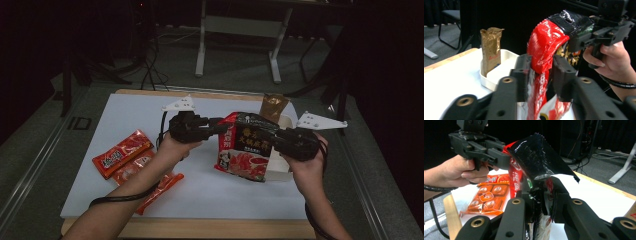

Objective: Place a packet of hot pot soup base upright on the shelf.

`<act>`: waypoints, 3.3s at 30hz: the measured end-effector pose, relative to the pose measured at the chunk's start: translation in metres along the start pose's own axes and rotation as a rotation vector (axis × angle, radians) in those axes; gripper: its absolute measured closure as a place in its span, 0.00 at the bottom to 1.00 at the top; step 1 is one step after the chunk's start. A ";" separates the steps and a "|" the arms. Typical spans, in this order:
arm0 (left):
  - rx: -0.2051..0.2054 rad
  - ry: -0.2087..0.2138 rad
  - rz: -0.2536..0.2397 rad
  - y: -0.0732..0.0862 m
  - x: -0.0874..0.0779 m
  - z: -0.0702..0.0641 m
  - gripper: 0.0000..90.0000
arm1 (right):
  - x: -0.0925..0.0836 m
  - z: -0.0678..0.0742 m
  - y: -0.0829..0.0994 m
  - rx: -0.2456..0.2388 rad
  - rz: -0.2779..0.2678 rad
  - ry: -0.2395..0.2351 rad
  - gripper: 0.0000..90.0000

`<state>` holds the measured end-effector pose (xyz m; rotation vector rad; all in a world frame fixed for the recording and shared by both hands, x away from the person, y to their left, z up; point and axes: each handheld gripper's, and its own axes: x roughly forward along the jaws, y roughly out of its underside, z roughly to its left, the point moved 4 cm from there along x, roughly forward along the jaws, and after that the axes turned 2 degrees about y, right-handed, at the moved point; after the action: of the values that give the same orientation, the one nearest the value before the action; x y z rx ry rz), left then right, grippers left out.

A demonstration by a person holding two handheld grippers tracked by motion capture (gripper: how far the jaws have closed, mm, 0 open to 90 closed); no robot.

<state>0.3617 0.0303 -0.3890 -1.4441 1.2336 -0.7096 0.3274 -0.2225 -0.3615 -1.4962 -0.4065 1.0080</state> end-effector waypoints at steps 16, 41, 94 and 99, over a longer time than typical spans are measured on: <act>-0.018 -0.043 0.013 0.021 -0.015 0.001 0.15 | -0.019 -0.013 -0.022 -0.019 -0.047 0.038 0.85; 0.053 -0.070 0.090 0.099 -0.024 -0.039 0.01 | -0.043 -0.077 -0.051 -0.020 -0.097 0.140 0.85; 0.028 -0.060 0.144 0.157 -0.022 -0.054 0.01 | 0.022 -0.190 0.034 0.105 -0.037 0.126 0.82; 0.029 -0.061 0.140 0.157 -0.022 -0.054 0.01 | 0.021 -0.189 0.042 0.111 -0.058 0.128 0.82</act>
<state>0.2578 0.0478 -0.5197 -1.3318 1.2592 -0.5819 0.4727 -0.3340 -0.4279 -1.4324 -0.2966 0.8700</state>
